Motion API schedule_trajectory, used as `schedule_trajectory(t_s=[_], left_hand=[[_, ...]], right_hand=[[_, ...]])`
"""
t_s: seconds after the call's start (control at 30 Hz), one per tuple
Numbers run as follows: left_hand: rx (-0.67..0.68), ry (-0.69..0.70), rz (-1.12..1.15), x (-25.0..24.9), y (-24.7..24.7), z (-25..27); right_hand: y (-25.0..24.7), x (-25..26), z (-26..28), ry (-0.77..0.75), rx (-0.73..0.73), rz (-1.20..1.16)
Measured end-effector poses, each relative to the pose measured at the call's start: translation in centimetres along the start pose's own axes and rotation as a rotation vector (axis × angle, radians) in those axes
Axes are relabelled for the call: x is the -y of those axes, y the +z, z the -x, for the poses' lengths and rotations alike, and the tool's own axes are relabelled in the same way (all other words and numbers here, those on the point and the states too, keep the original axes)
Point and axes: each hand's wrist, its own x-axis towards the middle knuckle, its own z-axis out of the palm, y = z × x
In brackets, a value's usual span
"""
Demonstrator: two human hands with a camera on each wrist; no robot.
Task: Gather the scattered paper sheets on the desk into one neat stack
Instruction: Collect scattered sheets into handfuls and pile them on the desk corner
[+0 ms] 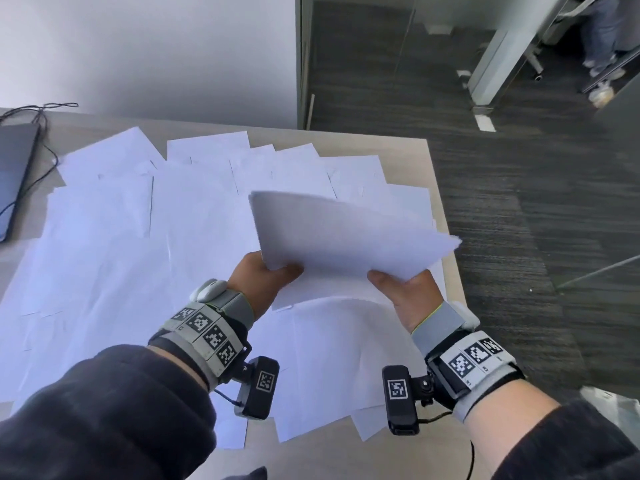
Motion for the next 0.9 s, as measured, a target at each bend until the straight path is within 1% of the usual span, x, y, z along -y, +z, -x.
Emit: schedule_trajectory(t_s=[0.07, 0.17, 0.23, 0.3, 0.43, 0.47, 0.53, 0.6, 0.67, 0.77, 0.9], left_hand=[[0.007, 0.003, 0.043, 0.0, 0.2, -0.2], [0.029, -0.034, 0.070, 0.6, 0.6, -0.5], [0.049, -0.032, 0.034, 1.5, 0.6, -0.8], [0.020, -0.049, -0.084, 3.1, 0.3, -1.5], [-0.101, -0.168, -0.427, 6.6, -1.9, -2.6], [-0.102, -0.191, -0.513, 7.5, -2.4, -2.8], [-0.065, -0.282, -0.661, 8.7, -3.2, -2.8], [-0.020, -0.342, -0.750, 9.5, -3.4, -2.8], [0.002, -0.327, -0.805, 10.1, -3.2, -2.6], [0.011, -0.249, -0.826, 10.9, -2.4, -2.4], [0.066, -0.136, -0.826, 11.5, -1.1, -1.6]], right_hand=[[-0.2, -0.3, -0.3, 0.057, -0.006, 0.007], [-0.3, -1.5, -0.7, 0.167, 0.026, 0.076], [-0.7, -2.3, -0.9, 0.213, 0.005, 0.098], [-1.3, -3.3, -1.1, 0.258, -0.075, 0.076], [-3.1, -5.2, -1.6, 0.355, -0.236, 0.015], [-3.5, -5.6, -1.6, 0.381, -0.258, -0.008], [-3.9, -6.6, -1.8, 0.417, -0.290, -0.023], [-4.2, -7.5, -1.9, 0.439, -0.307, -0.016], [-3.9, -7.8, -1.9, 0.451, -0.293, -0.022], [-2.5, -7.9, -2.0, 0.450, -0.244, -0.046], [-0.1, -8.1, -2.1, 0.472, -0.133, -0.018]])
